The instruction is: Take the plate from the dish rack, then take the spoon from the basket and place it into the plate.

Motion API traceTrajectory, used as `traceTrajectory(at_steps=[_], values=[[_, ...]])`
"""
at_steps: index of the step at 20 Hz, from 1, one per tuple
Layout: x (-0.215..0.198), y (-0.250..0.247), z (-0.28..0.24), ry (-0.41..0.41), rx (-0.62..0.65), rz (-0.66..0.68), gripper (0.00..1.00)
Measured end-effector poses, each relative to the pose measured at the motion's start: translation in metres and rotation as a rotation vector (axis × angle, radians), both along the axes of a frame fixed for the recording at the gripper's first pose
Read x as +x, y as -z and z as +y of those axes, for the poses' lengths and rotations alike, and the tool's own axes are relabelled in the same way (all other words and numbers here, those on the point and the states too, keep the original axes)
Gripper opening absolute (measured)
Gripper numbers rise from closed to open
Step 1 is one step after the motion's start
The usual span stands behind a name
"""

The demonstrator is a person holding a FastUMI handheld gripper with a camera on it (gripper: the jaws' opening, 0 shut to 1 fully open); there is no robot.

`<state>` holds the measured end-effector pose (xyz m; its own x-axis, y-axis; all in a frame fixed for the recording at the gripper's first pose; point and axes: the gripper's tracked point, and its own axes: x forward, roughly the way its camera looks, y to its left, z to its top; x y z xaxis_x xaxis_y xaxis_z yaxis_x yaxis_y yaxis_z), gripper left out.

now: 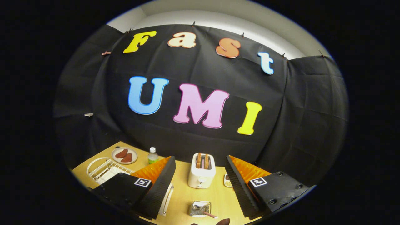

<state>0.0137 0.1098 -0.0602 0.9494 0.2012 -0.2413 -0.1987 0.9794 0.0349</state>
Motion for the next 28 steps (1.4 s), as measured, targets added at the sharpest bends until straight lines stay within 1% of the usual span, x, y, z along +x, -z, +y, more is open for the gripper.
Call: traceTrajectory(at_steps=[4, 7, 11, 13, 15, 17, 19, 21, 23, 24, 28], values=[[-0.004, 0.054, 0.049, -0.11, -0.016, 0.208, 0.97], [-0.002, 0.085, 0.081, -0.141, 0.005, 0.312, 0.96], [0.001, 0.138, 0.106, -0.122, 0.027, 0.47, 0.93], [-0.001, 0.163, 0.116, -0.108, 0.05, 0.546, 0.9], [0.002, 0.186, 0.121, -0.076, 0.045, 0.594, 0.86], [0.005, 0.202, 0.125, -0.057, 0.032, 0.623, 0.79], [0.007, 0.214, 0.127, -0.041, 0.002, 0.641, 0.67], [0.014, 0.217, 0.124, 0.002, -0.018, 0.629, 0.39], [0.015, 0.219, 0.118, 0.052, -0.054, 0.617, 0.32], [0.014, 0.217, 0.118, 0.062, -0.062, 0.609, 0.29], [0.019, 0.204, 0.122, 0.074, -0.148, 0.547, 0.24]])
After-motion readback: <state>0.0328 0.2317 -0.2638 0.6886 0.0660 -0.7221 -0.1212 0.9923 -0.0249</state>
